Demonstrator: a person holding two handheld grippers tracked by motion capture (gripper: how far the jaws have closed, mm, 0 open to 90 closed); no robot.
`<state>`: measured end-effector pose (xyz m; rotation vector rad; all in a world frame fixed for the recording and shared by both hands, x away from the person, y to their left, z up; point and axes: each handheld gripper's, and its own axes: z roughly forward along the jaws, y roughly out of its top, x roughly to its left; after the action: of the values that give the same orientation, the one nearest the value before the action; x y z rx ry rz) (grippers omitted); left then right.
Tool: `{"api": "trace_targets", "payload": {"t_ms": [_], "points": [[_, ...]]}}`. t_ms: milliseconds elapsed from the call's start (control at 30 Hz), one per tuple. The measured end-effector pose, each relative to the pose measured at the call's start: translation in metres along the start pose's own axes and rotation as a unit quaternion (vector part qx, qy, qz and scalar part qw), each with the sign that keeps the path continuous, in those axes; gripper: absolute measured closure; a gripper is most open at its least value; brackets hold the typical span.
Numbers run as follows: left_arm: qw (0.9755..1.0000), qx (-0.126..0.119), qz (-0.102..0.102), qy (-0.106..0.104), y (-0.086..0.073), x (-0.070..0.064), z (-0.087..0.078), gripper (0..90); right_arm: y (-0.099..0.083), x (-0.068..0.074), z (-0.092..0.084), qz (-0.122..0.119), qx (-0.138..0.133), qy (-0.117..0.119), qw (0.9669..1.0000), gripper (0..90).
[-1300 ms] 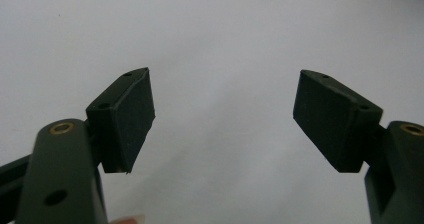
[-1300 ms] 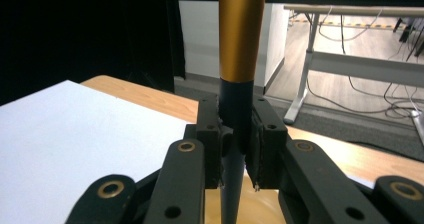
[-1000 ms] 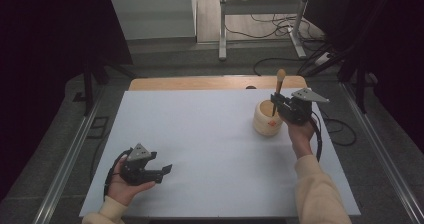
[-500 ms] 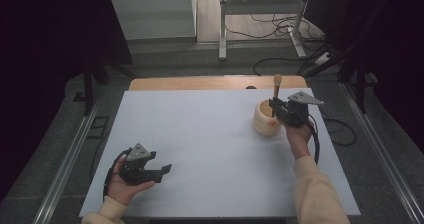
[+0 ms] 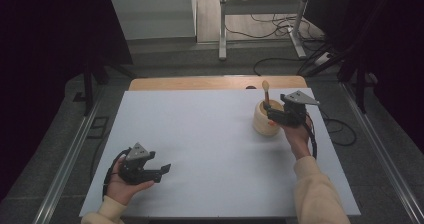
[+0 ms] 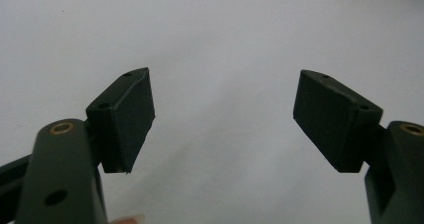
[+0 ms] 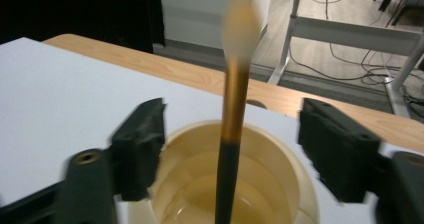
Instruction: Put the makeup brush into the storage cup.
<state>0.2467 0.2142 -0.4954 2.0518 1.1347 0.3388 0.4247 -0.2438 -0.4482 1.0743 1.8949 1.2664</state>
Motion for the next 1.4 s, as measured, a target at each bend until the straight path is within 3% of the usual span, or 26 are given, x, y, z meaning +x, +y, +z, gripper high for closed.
{"api": "trace_targets", "payload": {"t_ms": [133,333,833,1133,1400], "points": [[1.0000,0.000,0.000,0.000,0.000,0.000,0.000,24.8,0.004,0.001,-0.002,0.010,-0.004,-0.004,0.9999,16.3],[1.0000,0.001,0.000,0.001,0.001,0.000,0.000,24.7,0.006,-0.004,-0.007,0.021,-0.006,-0.002,0.9998,13.4],[1.0000,0.000,0.002,0.003,-0.001,-0.003,-0.004,24.4,0.018,0.000,-0.018,0.009,0.002,0.028,0.9996,10.8],[1.0000,-0.001,0.005,0.004,-0.004,-0.003,-0.007,24.1,0.023,0.000,-0.023,0.007,0.004,0.026,0.9996,10.8],[1.0000,-0.001,0.004,0.004,-0.003,-0.002,-0.006,24.0,0.014,0.002,-0.031,0.001,0.025,0.039,0.9989,10.2]]}}
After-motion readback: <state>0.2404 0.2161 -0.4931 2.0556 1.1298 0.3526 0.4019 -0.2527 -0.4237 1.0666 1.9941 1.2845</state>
